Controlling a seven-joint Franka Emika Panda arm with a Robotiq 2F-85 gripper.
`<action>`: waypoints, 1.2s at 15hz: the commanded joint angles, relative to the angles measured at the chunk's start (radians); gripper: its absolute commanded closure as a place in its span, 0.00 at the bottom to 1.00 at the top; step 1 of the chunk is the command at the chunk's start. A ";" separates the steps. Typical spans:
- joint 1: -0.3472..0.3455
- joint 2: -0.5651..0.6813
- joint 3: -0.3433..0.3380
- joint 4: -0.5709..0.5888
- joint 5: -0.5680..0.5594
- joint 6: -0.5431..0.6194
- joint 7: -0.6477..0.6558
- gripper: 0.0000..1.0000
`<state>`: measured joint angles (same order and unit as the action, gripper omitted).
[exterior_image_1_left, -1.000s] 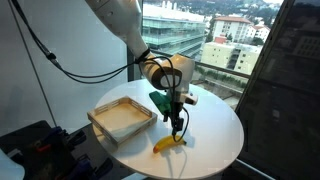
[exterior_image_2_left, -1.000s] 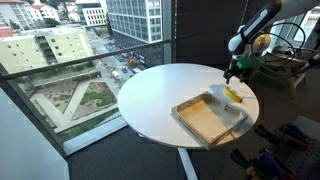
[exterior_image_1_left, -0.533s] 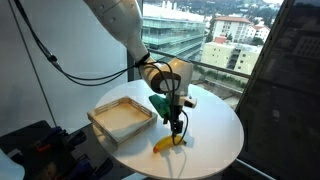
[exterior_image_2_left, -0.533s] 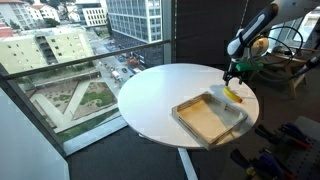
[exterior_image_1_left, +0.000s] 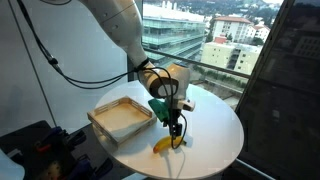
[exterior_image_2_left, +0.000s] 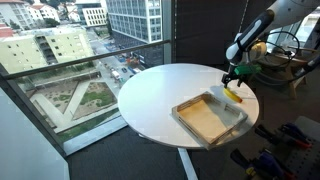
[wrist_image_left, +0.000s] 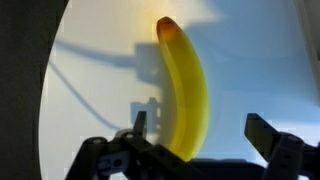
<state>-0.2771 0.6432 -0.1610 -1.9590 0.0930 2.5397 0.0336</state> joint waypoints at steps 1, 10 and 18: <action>0.000 0.025 0.001 0.024 0.006 0.013 -0.002 0.00; 0.004 0.019 -0.001 0.004 0.002 0.007 -0.002 0.00; 0.004 0.019 -0.001 0.004 0.002 0.007 -0.002 0.00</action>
<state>-0.2758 0.6607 -0.1596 -1.9574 0.0930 2.5498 0.0336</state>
